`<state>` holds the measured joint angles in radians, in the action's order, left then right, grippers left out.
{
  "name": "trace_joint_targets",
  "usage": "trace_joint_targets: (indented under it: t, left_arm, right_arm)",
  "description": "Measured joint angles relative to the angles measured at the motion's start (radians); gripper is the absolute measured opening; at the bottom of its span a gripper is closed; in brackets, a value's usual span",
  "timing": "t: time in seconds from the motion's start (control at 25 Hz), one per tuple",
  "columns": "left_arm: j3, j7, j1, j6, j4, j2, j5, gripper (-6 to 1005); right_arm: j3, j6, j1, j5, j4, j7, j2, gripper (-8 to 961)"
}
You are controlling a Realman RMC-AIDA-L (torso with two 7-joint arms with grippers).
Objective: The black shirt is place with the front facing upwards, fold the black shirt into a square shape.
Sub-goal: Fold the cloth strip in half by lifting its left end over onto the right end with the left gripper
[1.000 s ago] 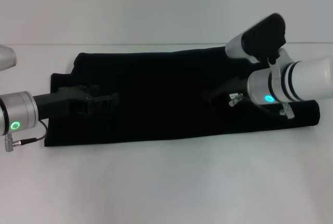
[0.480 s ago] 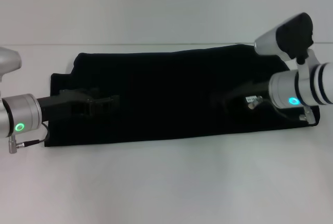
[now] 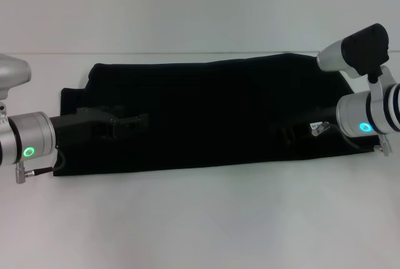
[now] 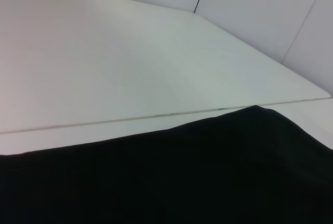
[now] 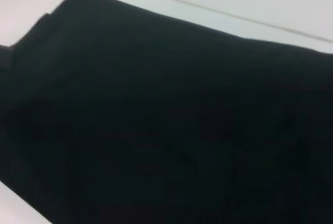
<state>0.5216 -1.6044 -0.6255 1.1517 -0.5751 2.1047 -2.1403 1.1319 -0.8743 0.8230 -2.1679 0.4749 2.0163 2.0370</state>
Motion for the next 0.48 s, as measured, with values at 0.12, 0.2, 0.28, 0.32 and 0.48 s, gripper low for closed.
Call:
trace_joint_targets:
  t: [0.12, 0.2, 0.28, 0.32, 0.48]
  left_arm:
    - [0.000, 0.000, 0.000, 0.000, 0.000, 0.000, 0.000, 755]
    - [0.000, 0.000, 0.000, -0.001, 0.000, 0.000, 0.000, 756]
    - [0.000, 0.000, 0.000, -0.001, 0.000, 0.000, 0.000, 757]
    - [0.000, 0.000, 0.000, -0.001, 0.000, 0.000, 0.000, 758]
    - [0.000, 0.000, 0.000, -0.001, 0.000, 0.000, 0.000, 759]
  right_arm:
    - [0.000, -0.001, -0.010, -0.001, 0.007, 0.000, 0.000, 0]
    - [-0.003, -0.003, -0.022, -0.001, 0.016, 0.001, -0.001, 0]
    - [-0.006, -0.003, -0.032, -0.001, 0.023, 0.001, -0.001, 0]
    - [-0.006, -0.003, -0.037, 0.000, 0.026, 0.001, -0.001, 0]
    - [-0.021, -0.010, -0.059, 0.002, 0.045, 0.001, -0.003, 0]
